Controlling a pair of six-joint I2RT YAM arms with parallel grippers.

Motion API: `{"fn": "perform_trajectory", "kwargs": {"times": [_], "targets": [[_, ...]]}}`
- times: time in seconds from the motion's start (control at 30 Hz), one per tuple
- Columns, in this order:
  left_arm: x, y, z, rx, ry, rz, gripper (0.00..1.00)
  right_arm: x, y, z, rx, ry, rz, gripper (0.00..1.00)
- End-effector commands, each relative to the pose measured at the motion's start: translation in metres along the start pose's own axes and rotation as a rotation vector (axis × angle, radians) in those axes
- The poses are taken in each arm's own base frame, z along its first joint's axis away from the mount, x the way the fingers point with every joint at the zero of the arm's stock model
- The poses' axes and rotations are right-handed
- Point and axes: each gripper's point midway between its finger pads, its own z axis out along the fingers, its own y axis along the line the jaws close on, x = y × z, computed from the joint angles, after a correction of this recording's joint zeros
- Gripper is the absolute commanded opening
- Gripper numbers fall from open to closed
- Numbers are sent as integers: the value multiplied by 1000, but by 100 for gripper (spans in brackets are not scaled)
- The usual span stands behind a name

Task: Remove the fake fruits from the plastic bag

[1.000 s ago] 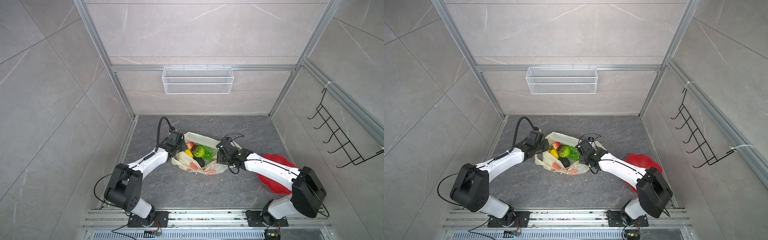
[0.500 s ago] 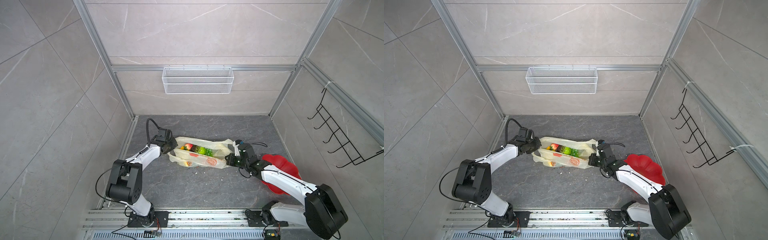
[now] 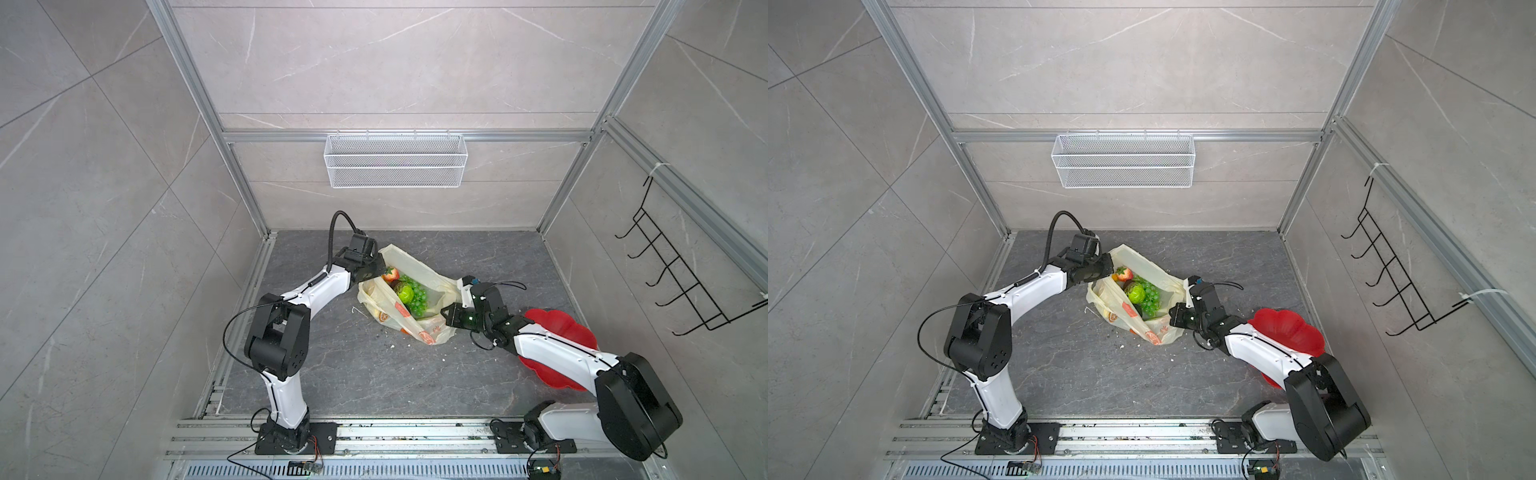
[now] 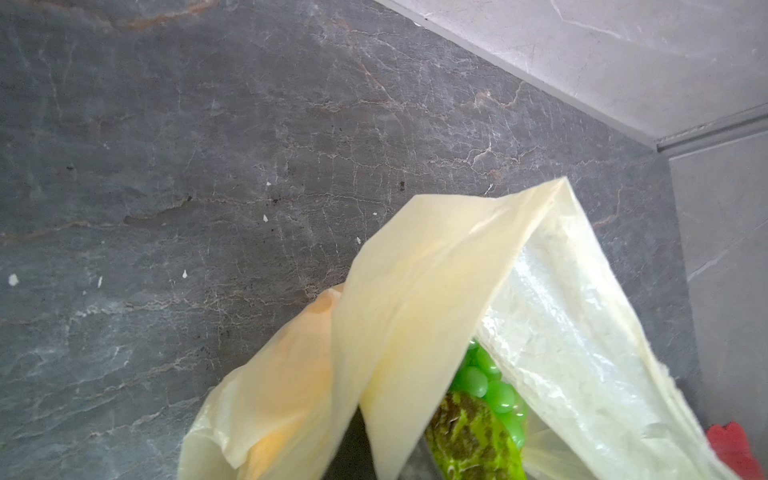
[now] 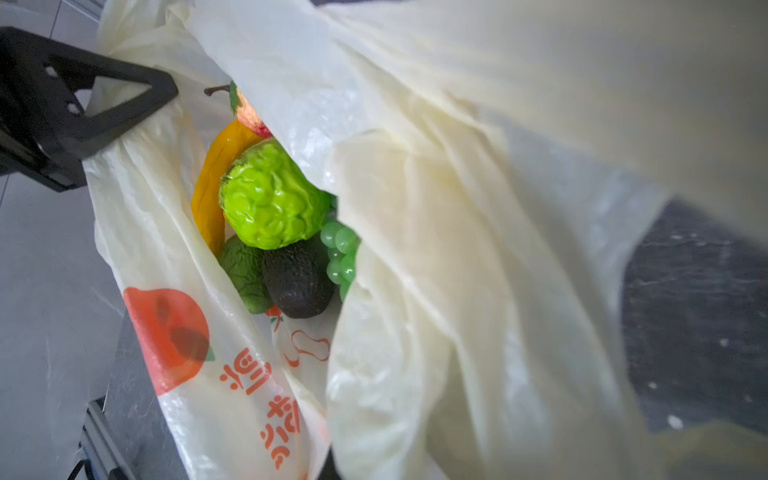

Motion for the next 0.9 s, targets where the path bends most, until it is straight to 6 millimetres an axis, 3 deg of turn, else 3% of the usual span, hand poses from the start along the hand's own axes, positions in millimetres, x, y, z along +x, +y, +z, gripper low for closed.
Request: {"fn": "perform_trajectory", "kwargs": {"times": [0.0, 0.2, 0.3, 0.47, 0.7, 0.8, 0.87], "targets": [[-8, 14, -15, -77, -20, 30, 30, -2, -5, -4, 47, -20, 19, 0], [1, 23, -50, -209, -34, 78, 62, 13, 4, 5, 81, -8, -35, 0], [5, 24, -66, -258, -55, 89, 71, 17, 9, 7, 73, -9, -40, 0], [22, 18, -74, -265, -57, 81, 76, 23, 16, 9, 83, -5, -66, 0], [63, 21, -58, -230, 18, 17, 75, 22, 20, 6, 56, -22, -28, 0], [76, 27, -54, -210, 24, 5, 63, 19, 22, 5, 37, -35, -1, 0], [83, 32, -55, -189, 13, 1, 43, 16, 21, 4, 18, -38, 30, 0]]}}
